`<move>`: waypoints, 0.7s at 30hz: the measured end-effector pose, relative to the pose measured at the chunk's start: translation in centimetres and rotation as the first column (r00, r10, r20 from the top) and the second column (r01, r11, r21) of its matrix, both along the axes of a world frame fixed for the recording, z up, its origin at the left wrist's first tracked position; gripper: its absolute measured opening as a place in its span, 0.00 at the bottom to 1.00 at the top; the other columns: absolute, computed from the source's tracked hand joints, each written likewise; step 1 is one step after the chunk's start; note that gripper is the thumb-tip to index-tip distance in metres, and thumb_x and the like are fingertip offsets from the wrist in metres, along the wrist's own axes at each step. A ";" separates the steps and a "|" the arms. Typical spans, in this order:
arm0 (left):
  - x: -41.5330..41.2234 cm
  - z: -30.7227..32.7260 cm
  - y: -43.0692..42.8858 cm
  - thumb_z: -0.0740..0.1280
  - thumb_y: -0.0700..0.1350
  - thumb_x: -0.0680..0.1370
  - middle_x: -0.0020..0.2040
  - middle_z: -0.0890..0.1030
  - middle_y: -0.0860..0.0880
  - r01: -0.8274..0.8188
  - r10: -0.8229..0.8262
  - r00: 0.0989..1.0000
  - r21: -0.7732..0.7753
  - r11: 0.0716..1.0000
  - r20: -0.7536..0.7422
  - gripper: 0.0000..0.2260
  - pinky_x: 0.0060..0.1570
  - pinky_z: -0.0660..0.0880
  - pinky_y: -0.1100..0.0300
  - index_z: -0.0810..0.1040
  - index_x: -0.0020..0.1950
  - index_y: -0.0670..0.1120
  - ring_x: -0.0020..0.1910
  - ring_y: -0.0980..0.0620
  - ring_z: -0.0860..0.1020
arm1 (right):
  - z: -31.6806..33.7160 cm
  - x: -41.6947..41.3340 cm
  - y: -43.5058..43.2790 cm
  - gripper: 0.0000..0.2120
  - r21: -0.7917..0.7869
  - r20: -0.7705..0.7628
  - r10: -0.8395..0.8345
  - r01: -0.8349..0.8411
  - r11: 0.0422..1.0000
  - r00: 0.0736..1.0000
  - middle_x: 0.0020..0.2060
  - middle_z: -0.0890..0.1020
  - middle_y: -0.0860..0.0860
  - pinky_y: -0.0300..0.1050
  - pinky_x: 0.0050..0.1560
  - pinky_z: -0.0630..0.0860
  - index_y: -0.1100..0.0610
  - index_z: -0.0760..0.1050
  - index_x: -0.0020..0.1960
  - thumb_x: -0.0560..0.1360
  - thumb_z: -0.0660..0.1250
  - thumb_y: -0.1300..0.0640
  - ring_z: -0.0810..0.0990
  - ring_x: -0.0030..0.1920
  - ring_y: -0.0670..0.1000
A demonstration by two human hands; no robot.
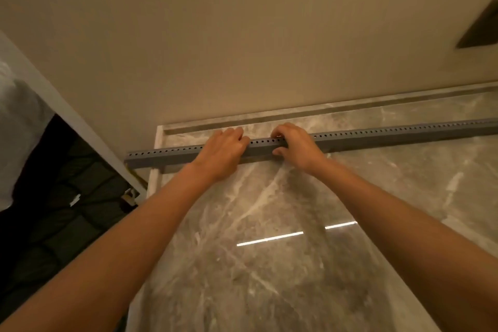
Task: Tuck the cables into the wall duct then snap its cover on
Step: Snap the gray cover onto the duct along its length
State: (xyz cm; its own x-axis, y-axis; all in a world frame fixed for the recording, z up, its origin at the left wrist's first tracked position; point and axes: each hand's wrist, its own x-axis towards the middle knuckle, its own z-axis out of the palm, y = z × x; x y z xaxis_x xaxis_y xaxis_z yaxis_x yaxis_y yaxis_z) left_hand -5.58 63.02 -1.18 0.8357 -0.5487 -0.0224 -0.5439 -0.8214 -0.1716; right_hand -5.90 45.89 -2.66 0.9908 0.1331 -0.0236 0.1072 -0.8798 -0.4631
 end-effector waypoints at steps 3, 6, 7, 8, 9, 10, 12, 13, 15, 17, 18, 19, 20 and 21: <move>0.0 0.2 -4.0 0.60 0.39 0.78 0.58 0.77 0.42 -0.040 0.041 0.999 0.059 0.997 -0.019 0.11 0.54 0.71 0.52 0.74 0.59 0.42 0.56 0.43 0.75 | -0.9 -0.7 -4.1 0.16 -0.089 0.086 -0.096 0.103 0.991 0.992 0.60 0.78 0.56 0.50 0.66 0.67 0.56 0.75 0.63 0.75 0.67 0.59 0.73 0.61 0.57; 0.3 0.8 -8.6 0.62 0.44 0.79 0.58 0.79 0.42 -0.148 0.155 0.987 0.119 0.982 -0.052 0.11 0.55 0.72 0.51 0.75 0.58 0.42 0.57 0.42 0.77 | -2.1 -1.3 -9.7 0.17 -0.158 0.156 -0.188 0.213 0.964 0.970 0.62 0.77 0.56 0.52 0.70 0.63 0.54 0.73 0.66 0.77 0.63 0.60 0.72 0.64 0.57; 0.3 0.8 -10.1 0.63 0.44 0.78 0.58 0.79 0.42 -0.196 0.204 0.977 0.116 0.974 -0.064 0.11 0.56 0.73 0.52 0.75 0.59 0.42 0.57 0.43 0.77 | -2.4 -1.5 -11.7 0.18 -0.167 0.159 -0.214 0.240 0.956 0.964 0.63 0.76 0.56 0.53 0.72 0.61 0.54 0.72 0.67 0.78 0.62 0.60 0.71 0.65 0.57; 0.3 0.7 -11.6 0.63 0.44 0.78 0.58 0.79 0.43 -0.237 0.246 0.967 0.119 0.964 -0.065 0.12 0.57 0.73 0.52 0.75 0.60 0.42 0.57 0.43 0.77 | -2.5 -1.6 -13.8 0.18 -0.167 0.153 -0.228 0.253 0.953 0.962 0.65 0.75 0.57 0.53 0.74 0.59 0.54 0.71 0.68 0.78 0.61 0.61 0.70 0.66 0.57; 0.3 0.6 -13.0 0.63 0.44 0.78 0.58 0.79 0.43 -0.267 0.276 0.959 0.119 0.956 -0.068 0.12 0.58 0.73 0.52 0.75 0.60 0.42 0.58 0.44 0.77 | -2.6 -1.7 -15.8 0.18 -0.164 0.144 -0.229 0.252 0.954 0.963 0.66 0.74 0.57 0.53 0.74 0.58 0.55 0.70 0.68 0.79 0.61 0.62 0.69 0.67 0.57; 0.2 0.5 -14.6 0.63 0.44 0.78 0.58 0.79 0.43 -0.293 0.301 0.951 0.110 0.950 -0.072 0.13 0.58 0.73 0.52 0.75 0.61 0.42 0.58 0.44 0.77 | -2.6 -1.8 -17.8 0.19 -0.165 0.129 -0.225 0.245 0.955 0.966 0.67 0.73 0.57 0.53 0.75 0.57 0.55 0.69 0.69 0.79 0.60 0.62 0.69 0.68 0.57; 0.1 0.2 -18.2 0.63 0.42 0.78 0.59 0.78 0.43 -0.319 0.323 0.942 0.056 0.946 -0.089 0.13 0.57 0.73 0.53 0.74 0.62 0.42 0.57 0.44 0.77 | -2.1 -2.0 -22.0 0.18 -0.172 0.102 -0.217 0.232 0.957 0.971 0.67 0.73 0.57 0.52 0.75 0.55 0.58 0.68 0.69 0.79 0.59 0.63 0.68 0.69 0.56; 0.1 0.0 -20.1 0.63 0.41 0.78 0.59 0.77 0.42 -0.318 0.317 0.943 0.008 0.948 -0.102 0.13 0.56 0.74 0.52 0.72 0.62 0.42 0.57 0.43 0.77 | -1.8 -2.1 -23.9 0.18 -0.172 0.094 -0.212 0.226 0.959 0.973 0.67 0.73 0.58 0.51 0.75 0.55 0.59 0.68 0.69 0.79 0.59 0.63 0.67 0.70 0.56; -0.3 -0.6 -23.9 0.62 0.38 0.78 0.60 0.75 0.42 -0.281 0.272 0.957 -0.089 0.956 -0.096 0.15 0.54 0.75 0.50 0.68 0.65 0.41 0.56 0.41 0.77 | -1.2 -2.1 -27.3 0.18 -0.176 0.075 -0.208 0.218 0.960 0.975 0.67 0.73 0.58 0.50 0.73 0.56 0.61 0.68 0.69 0.80 0.59 0.63 0.68 0.69 0.57; -0.6 -1.5 -27.9 0.61 0.36 0.79 0.61 0.73 0.42 -0.225 0.218 0.974 -0.143 0.964 -0.066 0.15 0.53 0.75 0.50 0.66 0.65 0.42 0.56 0.42 0.76 | -0.8 -2.2 -30.8 0.18 -0.167 0.043 -0.223 0.227 0.960 0.974 0.67 0.73 0.59 0.51 0.73 0.58 0.62 0.68 0.69 0.79 0.60 0.63 0.68 0.69 0.58; -0.7 -1.8 -29.3 0.61 0.36 0.79 0.61 0.73 0.42 -0.205 0.199 0.978 -0.153 0.967 -0.057 0.15 0.54 0.75 0.50 0.66 0.65 0.42 0.56 0.42 0.76 | -0.7 -2.2 -32.3 0.18 -0.157 0.027 -0.229 0.230 0.960 0.973 0.67 0.73 0.59 0.52 0.73 0.59 0.61 0.68 0.69 0.79 0.60 0.63 0.68 0.69 0.58; -0.7 -2.0 -30.5 0.61 0.36 0.79 0.62 0.73 0.42 -0.196 0.190 0.980 -0.150 0.969 -0.051 0.15 0.55 0.74 0.50 0.67 0.66 0.42 0.56 0.42 0.75 | -0.7 -2.1 -33.6 0.18 -0.156 0.016 -0.234 0.233 0.960 0.972 0.67 0.73 0.59 0.52 0.73 0.59 0.61 0.69 0.69 0.79 0.61 0.62 0.68 0.69 0.58; -0.6 -2.1 -31.7 0.61 0.36 0.79 0.62 0.73 0.42 -0.202 0.197 0.979 -0.138 0.969 -0.051 0.15 0.56 0.73 0.51 0.68 0.65 0.42 0.57 0.43 0.75 | -0.7 -2.0 -35.1 0.18 -0.166 0.005 -0.244 0.241 0.956 0.970 0.67 0.73 0.59 0.53 0.73 0.58 0.61 0.69 0.68 0.79 0.61 0.62 0.68 0.69 0.58; -0.4 -2.0 -32.4 0.60 0.37 0.79 0.61 0.74 0.42 -0.219 0.214 0.975 -0.123 0.968 -0.058 0.14 0.56 0.73 0.51 0.69 0.65 0.42 0.58 0.43 0.75 | -0.8 -1.8 -36.4 0.18 -0.187 -0.003 -0.264 0.259 0.948 0.964 0.67 0.73 0.59 0.55 0.73 0.58 0.60 0.69 0.68 0.79 0.61 0.62 0.67 0.69 0.58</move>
State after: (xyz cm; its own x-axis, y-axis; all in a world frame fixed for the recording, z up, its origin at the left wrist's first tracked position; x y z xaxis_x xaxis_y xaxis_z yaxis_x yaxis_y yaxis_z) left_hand -5.98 30.59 -3.18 0.9347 -0.3554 -0.0035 -0.3553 -0.9340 -0.0378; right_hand -7.73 9.45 -3.41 0.9888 -0.1401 -0.0513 -0.1490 -0.9452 -0.2905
